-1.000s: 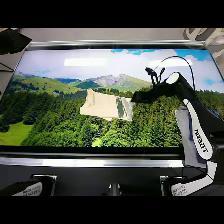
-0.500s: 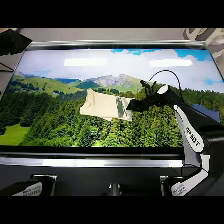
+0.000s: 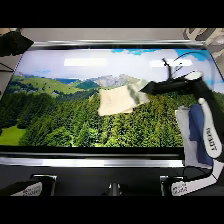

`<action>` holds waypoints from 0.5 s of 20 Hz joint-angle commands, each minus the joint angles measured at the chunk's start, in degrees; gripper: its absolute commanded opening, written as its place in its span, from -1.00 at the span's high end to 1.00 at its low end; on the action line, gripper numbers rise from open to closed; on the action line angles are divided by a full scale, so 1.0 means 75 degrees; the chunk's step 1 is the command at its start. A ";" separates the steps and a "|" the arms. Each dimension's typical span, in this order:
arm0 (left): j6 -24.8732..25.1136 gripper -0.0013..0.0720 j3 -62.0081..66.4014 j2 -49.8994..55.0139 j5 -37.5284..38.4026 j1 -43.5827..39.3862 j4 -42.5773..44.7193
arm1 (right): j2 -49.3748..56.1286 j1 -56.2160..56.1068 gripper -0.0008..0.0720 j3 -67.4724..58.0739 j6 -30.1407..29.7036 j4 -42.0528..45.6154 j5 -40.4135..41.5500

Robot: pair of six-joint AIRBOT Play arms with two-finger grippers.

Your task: Fold the shirts.

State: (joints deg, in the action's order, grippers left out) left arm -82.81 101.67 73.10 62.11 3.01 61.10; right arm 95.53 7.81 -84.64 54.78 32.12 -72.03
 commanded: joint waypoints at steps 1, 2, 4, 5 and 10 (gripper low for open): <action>-0.0023 0.90 0.0000 0.0067 0.0015 0.0000 0.0000 | -0.0953 0.1647 0.92 -0.0493 0.0493 0.0248 -0.0819; -0.0023 0.90 0.0000 0.0090 0.0015 -0.0003 0.0000 | -0.1204 0.2095 0.92 -0.0507 0.0612 0.0428 -0.1003; -0.0020 0.90 0.0000 0.0122 0.0017 -0.0035 0.0000 | -0.1658 0.2955 0.92 -0.0507 0.0854 0.0866 -0.1285; -0.0015 0.90 0.0000 0.0128 0.0017 -0.0082 0.0000 | -0.1862 0.3366 0.92 -0.0507 0.0959 0.1070 -0.1440; 0.0073 0.90 0.0000 0.0143 0.0017 -0.0283 0.0000 | -0.2512 0.4995 0.91 -0.0510 0.1288 0.1338 -0.1547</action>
State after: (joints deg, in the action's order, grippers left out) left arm -82.87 101.67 74.06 62.24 1.69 61.10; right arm 79.53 38.61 -88.27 62.28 40.51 -82.65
